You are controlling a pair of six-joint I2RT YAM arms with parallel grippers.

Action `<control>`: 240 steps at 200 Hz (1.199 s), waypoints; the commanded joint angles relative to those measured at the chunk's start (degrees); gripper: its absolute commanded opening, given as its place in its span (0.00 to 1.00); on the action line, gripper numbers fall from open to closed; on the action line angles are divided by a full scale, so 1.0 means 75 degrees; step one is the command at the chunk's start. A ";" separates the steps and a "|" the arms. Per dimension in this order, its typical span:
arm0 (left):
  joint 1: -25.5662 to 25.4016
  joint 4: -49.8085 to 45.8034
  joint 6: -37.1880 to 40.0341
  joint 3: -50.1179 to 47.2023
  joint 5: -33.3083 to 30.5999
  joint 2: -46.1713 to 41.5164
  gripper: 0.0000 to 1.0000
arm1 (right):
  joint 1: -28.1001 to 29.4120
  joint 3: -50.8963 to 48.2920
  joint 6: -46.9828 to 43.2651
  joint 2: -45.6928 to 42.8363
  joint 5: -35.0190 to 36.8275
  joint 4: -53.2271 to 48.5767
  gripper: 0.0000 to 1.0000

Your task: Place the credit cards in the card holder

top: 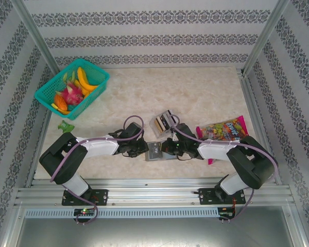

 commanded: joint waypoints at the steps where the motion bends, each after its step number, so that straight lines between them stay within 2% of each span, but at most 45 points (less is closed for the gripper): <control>1: -0.0320 0.0541 0.0010 -0.0028 0.0182 0.0445 0.18 | 0.0207 0.0366 -0.0224 0.0224 -0.0330 0.0056 0.04; 48: -0.0324 0.0494 0.0022 -0.0024 0.0142 0.0401 0.18 | 0.0318 0.0556 -0.0078 0.0533 -0.0455 0.0136 0.09; 68: -0.0325 0.0320 0.0022 -0.0057 -0.0048 0.0260 0.19 | 0.0203 0.0532 -0.0129 0.0226 -0.0342 -0.0162 0.16; 106: -0.0311 -0.0602 0.0095 0.0048 -0.0892 -0.0354 0.25 | -0.0138 0.1279 -0.1467 -0.0873 0.0617 -0.2608 0.28; 132: -0.0129 -0.1122 0.0386 0.0396 -0.1170 -0.0645 0.29 | -0.0209 0.2425 -0.2725 -0.0830 0.1589 -0.4247 0.31; 171: 0.0785 -0.0392 0.0402 0.0789 -0.0438 -0.0559 0.40 | -0.0222 0.3786 -0.3773 -0.0135 0.3112 -0.5206 0.32; 192: 0.1224 0.0012 0.0373 0.1377 0.0173 0.0003 0.44 | -0.0232 0.4460 -0.4221 0.0333 0.3097 -0.5463 0.32; 240: 0.1767 0.0908 -0.0138 0.2522 0.1179 0.1420 0.51 | -0.0063 0.5327 -0.4787 0.1290 0.3275 -0.5721 0.32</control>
